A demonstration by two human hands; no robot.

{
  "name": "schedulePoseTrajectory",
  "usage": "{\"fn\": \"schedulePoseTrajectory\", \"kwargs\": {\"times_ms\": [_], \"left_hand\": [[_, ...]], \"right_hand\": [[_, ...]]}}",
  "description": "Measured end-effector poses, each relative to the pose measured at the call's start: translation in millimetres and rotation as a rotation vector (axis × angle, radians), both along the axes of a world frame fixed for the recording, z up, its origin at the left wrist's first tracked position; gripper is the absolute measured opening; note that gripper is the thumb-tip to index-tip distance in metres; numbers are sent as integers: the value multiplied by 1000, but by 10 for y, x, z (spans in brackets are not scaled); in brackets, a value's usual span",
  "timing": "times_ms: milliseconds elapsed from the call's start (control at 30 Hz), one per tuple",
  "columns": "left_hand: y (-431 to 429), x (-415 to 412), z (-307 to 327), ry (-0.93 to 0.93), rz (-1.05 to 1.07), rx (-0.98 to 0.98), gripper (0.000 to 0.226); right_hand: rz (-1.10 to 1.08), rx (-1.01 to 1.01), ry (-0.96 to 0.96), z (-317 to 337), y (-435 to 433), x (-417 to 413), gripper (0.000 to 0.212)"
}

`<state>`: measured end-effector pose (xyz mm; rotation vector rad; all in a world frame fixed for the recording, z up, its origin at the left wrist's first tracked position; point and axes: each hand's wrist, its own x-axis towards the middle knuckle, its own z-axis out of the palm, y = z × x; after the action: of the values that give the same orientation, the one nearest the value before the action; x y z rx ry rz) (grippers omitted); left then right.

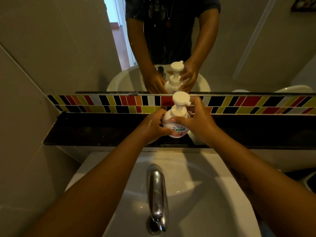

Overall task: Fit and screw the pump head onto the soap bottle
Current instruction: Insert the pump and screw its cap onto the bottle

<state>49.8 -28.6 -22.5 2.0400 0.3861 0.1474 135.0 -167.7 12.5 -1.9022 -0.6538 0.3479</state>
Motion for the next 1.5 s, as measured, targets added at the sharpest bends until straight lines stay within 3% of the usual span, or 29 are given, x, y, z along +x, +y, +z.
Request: {"fn": "schedulePoseTrajectory", "kwargs": {"times_ms": [167,433,567,667,933,1200,1333,1433,1500], "left_hand": [[108,25,100,59,-76,1,57],[-25,-10,-36,5,73,-34,56],[50,10,52,51,-32,23,57],[116,34,135,122,-88,8,56],[-41,-26,24,27,34,67,58],[-83,-32,-25,3,64,63,53],[-82,-63,32,14,20,102,71],[-1,-104,164,38,-53,14,98],[55,-135,278,50,-93,-34,103]], "right_hand": [[275,-82,65,52,-146,152,60],[12,36,-18,-132,36,1,54],[153,-64,-41,-62,-16,119,62],[299,-147,-2,-13,-65,192,55],[61,57,18,-171,-2,-100,49],[-55,85,-41,-192,39,-198,48],[61,37,65,-141,-45,-103,58],[132,54,115,-139,-99,-73,65],[156,57,105,-155,-116,-73,68]]}}
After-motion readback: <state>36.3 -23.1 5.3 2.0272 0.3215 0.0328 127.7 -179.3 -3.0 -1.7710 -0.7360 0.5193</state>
